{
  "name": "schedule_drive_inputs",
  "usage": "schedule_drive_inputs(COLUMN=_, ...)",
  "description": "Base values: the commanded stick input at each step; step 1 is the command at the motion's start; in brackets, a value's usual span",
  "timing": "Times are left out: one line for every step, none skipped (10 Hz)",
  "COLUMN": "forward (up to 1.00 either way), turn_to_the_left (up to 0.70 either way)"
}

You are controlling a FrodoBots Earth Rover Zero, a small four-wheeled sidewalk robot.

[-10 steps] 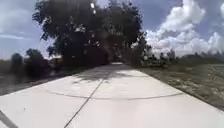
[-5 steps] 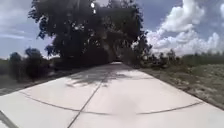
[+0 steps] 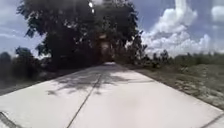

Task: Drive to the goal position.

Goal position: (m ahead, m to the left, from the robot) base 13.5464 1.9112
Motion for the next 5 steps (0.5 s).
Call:
schedule_drive_inputs(forward=0.85, turn_to_the_left=0.0)
schedule_drive_inputs(forward=0.85, turn_to_the_left=0.0)
schedule_drive_inputs(forward=0.85, turn_to_the_left=-0.07)
schedule_drive_inputs(forward=0.85, turn_to_the_left=-0.24)
schedule_drive_inputs(forward=0.85, turn_to_the_left=-0.13)
